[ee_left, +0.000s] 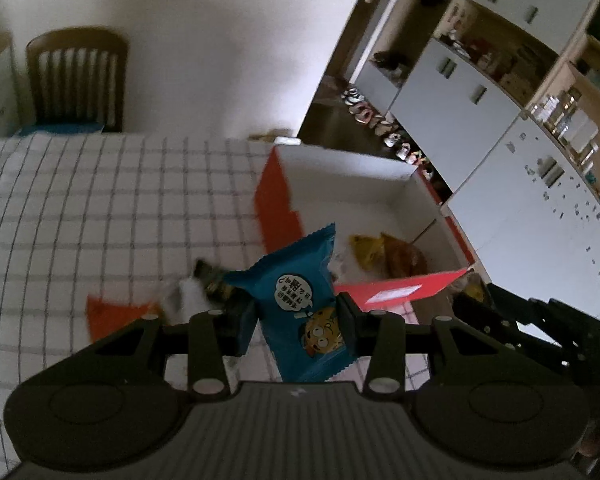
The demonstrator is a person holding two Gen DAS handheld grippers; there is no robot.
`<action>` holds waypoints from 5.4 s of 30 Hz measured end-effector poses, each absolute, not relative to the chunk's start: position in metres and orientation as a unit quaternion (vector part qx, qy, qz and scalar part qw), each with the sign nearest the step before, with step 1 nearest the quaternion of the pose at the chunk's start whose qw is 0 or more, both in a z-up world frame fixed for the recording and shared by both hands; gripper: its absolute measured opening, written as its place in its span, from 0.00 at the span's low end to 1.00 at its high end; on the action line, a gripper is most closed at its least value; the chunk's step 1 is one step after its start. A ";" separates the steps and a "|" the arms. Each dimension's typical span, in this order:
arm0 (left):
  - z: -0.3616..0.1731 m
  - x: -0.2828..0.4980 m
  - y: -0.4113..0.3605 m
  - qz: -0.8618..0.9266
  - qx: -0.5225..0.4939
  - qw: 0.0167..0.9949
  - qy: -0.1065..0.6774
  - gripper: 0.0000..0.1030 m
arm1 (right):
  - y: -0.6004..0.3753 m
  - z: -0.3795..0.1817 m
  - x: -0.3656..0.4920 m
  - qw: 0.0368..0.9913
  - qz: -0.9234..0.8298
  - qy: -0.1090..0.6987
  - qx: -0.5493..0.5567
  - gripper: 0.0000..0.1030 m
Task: Organize snacks
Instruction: 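Carry the dark packet and blue cookie packet with both grippers over the red box, then open the right gripper to drop the dark packet while left drops the blue packet, then withdraw both grippers from the red box back over the table, then grasp the small wrapped stick snack with the right gripper while left grasps the white red-capped stick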
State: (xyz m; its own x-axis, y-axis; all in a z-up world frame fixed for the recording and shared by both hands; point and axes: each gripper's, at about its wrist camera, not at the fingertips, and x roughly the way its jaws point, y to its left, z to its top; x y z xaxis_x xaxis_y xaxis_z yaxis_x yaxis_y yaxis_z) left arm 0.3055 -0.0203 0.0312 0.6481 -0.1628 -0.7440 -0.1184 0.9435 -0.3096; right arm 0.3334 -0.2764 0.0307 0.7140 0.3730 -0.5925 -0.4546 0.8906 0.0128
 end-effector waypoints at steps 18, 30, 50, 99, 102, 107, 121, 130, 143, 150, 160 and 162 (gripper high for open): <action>-0.004 0.440 -0.095 0.018 -0.105 0.887 0.449 0.41 | -0.296 -0.009 0.442 0.913 0.219 0.334 -0.079 0.35; -0.058 0.473 -0.106 0.050 -0.097 0.855 0.506 0.41 | -0.283 -0.058 0.483 0.880 0.226 0.408 -0.096 0.35; -0.055 0.461 -0.113 0.040 -0.099 0.861 0.497 0.54 | -0.289 -0.050 0.489 0.867 0.258 0.416 -0.089 0.38; 0.037 0.247 0.056 0.006 -0.121 0.922 0.368 0.99 | -0.207 0.032 0.307 0.894 0.299 0.329 -0.059 1.00; 0.033 0.237 0.068 0.016 -0.125 0.922 0.365 0.99 | -0.195 0.025 0.295 0.888 0.307 0.336 -0.060 1.00; 0.016 0.218 0.087 0.033 -0.131 0.918 0.373 0.99 | -0.176 0.009 0.276 0.880 0.318 0.347 -0.065 0.99; -0.064 0.182 0.097 0.107 -0.159 0.871 0.452 0.99 | -0.147 -0.047 0.266 0.854 0.336 0.385 -0.095 0.86; -0.097 0.169 0.085 0.142 -0.172 0.854 0.471 0.99 | -0.151 -0.071 0.287 0.835 0.345 0.414 -0.113 0.77; -0.125 0.173 0.056 0.170 -0.198 0.828 0.497 0.90 | -0.125 -0.085 0.311 0.781 0.396 0.466 -0.128 0.63; -0.132 0.177 0.041 0.182 -0.202 0.823 0.498 0.73 | -0.099 -0.095 0.316 0.746 0.420 0.494 -0.149 0.51; -0.133 0.188 0.029 0.207 -0.198 0.826 0.485 0.63 | -0.073 -0.108 0.308 0.719 0.437 0.504 -0.197 0.33; -0.133 0.189 0.026 0.211 -0.193 0.828 0.483 0.62 | -0.070 -0.111 0.308 0.719 0.432 0.504 -0.205 0.29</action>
State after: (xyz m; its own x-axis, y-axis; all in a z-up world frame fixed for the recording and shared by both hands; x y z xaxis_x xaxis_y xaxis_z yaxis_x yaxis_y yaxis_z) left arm 0.1892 0.0264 -0.1331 0.4448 0.1637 -0.8806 -0.5354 0.8367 -0.1149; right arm 0.3082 -0.0696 -0.1107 0.1188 0.4147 -0.9022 -0.8278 0.5432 0.1407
